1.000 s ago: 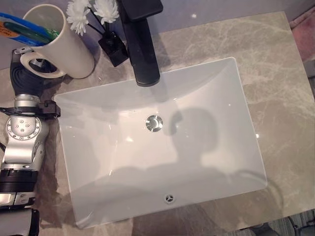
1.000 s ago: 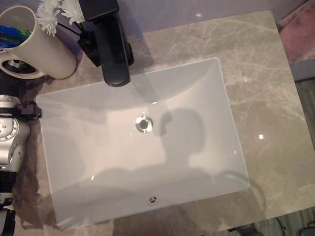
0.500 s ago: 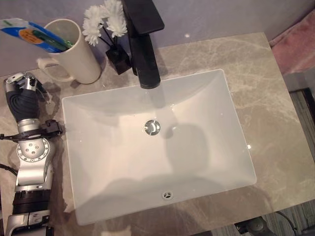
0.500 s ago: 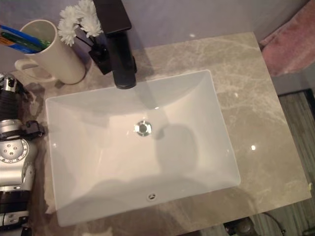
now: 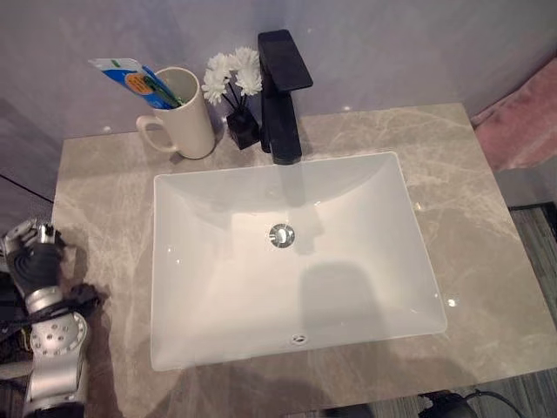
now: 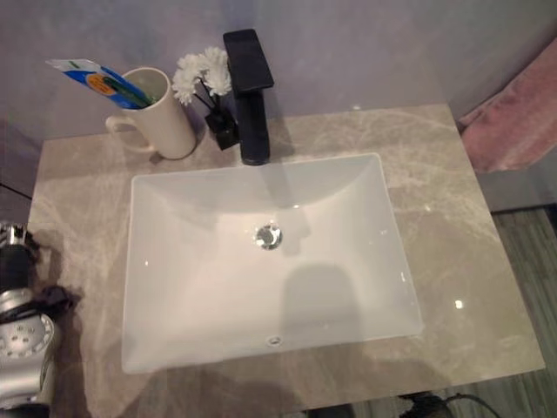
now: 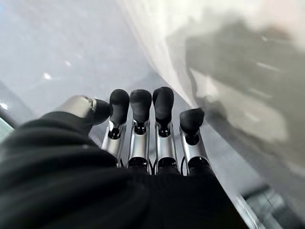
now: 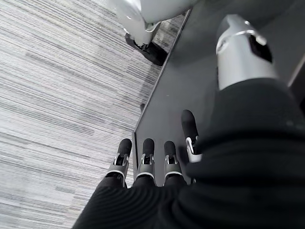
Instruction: Put brush and paste in cup on sink, flatten towel.
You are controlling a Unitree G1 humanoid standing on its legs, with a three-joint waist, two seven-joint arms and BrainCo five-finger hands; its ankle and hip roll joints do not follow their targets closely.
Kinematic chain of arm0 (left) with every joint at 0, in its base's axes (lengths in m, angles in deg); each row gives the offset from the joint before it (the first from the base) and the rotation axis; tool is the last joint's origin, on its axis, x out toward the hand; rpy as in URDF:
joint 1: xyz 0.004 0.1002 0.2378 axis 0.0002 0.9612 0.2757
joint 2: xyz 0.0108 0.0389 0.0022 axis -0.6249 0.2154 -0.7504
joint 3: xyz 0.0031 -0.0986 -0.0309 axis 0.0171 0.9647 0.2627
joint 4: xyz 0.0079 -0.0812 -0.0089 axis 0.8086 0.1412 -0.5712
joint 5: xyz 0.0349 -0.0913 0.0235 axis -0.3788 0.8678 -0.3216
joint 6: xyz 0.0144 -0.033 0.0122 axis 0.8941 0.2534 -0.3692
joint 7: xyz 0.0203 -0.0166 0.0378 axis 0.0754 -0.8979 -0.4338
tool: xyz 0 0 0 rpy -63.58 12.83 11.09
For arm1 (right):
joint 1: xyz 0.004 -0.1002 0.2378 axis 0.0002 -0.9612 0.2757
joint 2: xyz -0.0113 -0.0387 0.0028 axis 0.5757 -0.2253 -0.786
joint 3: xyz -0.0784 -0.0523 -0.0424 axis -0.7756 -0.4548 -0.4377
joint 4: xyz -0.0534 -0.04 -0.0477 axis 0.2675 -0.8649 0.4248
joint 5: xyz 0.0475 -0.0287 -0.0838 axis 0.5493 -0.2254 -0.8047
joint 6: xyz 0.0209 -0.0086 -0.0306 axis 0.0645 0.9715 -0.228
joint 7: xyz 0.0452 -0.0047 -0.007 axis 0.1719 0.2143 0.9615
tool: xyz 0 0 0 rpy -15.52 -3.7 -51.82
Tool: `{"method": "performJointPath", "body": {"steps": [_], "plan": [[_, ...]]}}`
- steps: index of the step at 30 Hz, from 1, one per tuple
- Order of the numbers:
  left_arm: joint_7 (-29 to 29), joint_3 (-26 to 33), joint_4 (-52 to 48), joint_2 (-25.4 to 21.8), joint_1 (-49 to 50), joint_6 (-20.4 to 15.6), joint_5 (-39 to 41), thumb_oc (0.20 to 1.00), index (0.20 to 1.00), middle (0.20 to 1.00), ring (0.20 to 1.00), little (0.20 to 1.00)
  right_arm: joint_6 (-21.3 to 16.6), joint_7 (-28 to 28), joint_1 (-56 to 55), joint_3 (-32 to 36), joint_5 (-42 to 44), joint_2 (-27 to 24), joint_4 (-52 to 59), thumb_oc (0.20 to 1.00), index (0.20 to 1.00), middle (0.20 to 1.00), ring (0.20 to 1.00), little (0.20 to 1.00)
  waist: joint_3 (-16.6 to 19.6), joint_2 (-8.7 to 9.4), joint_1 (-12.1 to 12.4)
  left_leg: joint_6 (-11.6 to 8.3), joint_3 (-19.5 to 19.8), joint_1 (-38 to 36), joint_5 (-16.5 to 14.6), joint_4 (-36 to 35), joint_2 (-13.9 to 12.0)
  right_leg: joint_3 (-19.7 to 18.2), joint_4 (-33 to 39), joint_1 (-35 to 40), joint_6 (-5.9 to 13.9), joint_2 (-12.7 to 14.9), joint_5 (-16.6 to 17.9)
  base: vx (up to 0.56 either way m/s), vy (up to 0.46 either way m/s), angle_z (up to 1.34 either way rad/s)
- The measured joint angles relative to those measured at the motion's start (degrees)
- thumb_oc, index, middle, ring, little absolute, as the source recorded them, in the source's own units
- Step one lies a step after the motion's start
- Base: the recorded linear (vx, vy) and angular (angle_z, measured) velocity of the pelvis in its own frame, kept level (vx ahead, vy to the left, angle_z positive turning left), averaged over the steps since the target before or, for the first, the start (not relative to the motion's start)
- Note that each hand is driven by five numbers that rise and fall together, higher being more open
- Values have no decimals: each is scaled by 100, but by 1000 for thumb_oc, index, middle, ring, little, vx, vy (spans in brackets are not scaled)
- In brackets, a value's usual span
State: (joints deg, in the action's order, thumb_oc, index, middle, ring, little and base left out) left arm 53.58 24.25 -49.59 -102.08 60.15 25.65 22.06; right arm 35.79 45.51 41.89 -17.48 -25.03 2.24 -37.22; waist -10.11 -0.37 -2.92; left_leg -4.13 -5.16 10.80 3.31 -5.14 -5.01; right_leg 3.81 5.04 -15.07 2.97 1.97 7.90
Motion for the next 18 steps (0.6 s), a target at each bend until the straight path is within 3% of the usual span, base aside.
{"method": "performJointPath", "body": {"steps": [6, 10, 13, 14, 15, 18], "plan": [[-22, 312, -669, 63, 377, -483, -7, 200, 200, 200, 200, 200, -94, 276, -225, -181, -572, -553, -75, 1000, 1000, 1000, 1000, 1000, 53, -128, 360, -85, 448, -22, 51, 4, -84, 321, -4, 220, -87, -110, -89, -140, -95, 32], [-46, 321, -561, 187, 355, -482, -88, 200, 200, 200, 200, 200, -204, 226, -232, 287, -302, -348, -465, 1000, 1000, 1000, 1000, 1000, 66, -162, 282, -101, 752, 54, 111, 66, -87, 477, -6, 251, -175, -121, -109, -145, 14, 21], [-36, 324, -552, 394, 353, -486, -127, 200, 200, 200, 200, 200, -171, 193, -183, 526, -29, -252, -466, 1000, 1000, 1000, 1000, 1000, 99, -129, 201, -174, 820, 23, -47, 112, -2, 441, 15, 240, -234, -61, -76, -81, 106, -15], [-34, 324, -553, 451, 373, -488, -128, 200, 200, 200, 200, 200, -171, 181, -180, 591, 23, -241, -434, 1000, 1000, 1000, 1000, 1000, 122, -162, 201, -155, 848, 21, -55, 136, 18, 430, -6, 243, -223, -61, -74, -75, 126, -28], [-1, 253, -550, 500, 310, -489, -118, 200, 200, 200, 200, 200, -163, 105, -194, 716, 119, -106, -457, 1000, 1000, 1000, 1000, 1000, 157, -45, 101, -123, 1002, 42, -201, 518, 182, 429, -2, 256, -212, 108, -40, -73, 100, -26], [235, 40, -598, 451, 247, -529, -73, 200, 200, 200, 200, 200, -169, -56, -202, 953, 346, 64, -445, 1000, 1000, 1000, 1000, 1000, 307, -112, -92, 16, 1179, -70, -386, 574, 324, 334, -8, 329, -44, 160, 17, -160, 224, -10]]}}
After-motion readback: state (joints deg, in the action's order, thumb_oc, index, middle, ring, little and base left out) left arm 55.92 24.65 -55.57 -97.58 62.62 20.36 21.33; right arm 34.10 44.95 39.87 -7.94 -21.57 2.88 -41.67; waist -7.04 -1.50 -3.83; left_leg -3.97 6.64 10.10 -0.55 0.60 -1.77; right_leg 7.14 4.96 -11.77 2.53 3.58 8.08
